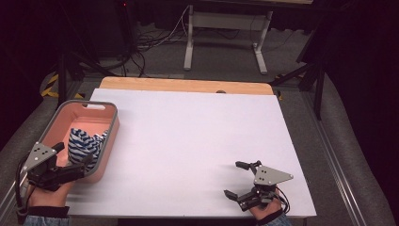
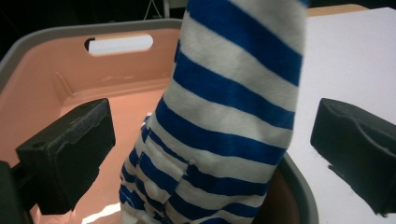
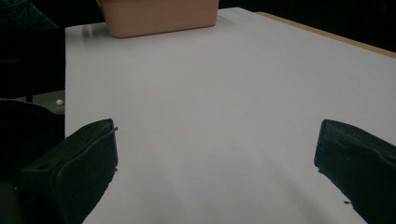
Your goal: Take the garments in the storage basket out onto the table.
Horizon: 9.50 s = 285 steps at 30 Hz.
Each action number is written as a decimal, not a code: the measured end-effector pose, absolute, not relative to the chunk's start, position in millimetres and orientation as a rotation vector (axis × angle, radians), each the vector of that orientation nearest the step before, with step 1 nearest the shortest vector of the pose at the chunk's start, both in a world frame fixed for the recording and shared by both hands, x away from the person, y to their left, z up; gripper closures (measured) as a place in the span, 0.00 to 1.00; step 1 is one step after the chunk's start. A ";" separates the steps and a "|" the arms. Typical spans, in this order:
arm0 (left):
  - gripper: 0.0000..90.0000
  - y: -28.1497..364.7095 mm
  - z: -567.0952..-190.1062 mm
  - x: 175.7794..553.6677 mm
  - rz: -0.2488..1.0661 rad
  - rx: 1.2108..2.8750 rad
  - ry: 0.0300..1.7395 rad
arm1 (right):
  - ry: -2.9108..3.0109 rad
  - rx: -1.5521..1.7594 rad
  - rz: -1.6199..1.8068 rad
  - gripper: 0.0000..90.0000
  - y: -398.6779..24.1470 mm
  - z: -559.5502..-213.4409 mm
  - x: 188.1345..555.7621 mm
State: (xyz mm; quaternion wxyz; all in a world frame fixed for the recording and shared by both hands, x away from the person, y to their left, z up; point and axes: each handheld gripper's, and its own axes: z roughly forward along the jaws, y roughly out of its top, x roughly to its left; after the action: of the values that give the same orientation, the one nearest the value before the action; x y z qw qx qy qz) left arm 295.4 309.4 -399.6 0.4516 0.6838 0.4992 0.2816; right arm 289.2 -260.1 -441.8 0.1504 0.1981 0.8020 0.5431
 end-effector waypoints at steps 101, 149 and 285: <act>0.79 318.6 -350.0 292.1 0.770 1.706 1.145 | 2.310 0.571 1.556 0.00 -259.8 -441.6 289.4; 0.79 243.6 -304.1 304.4 0.608 1.705 0.834 | 2.309 0.565 1.565 0.00 -261.2 -441.2 289.3; 0.62 57.9 -421.8 416.8 0.259 1.881 0.702 | 2.328 0.555 1.586 0.00 -263.4 -441.0 290.4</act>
State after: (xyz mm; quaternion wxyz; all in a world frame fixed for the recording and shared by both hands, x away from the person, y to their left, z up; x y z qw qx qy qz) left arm 416.8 57.9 -421.8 0.5300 0.7879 0.2940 0.1086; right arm 290.4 -263.4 -441.0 0.1350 0.1914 0.8034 0.5474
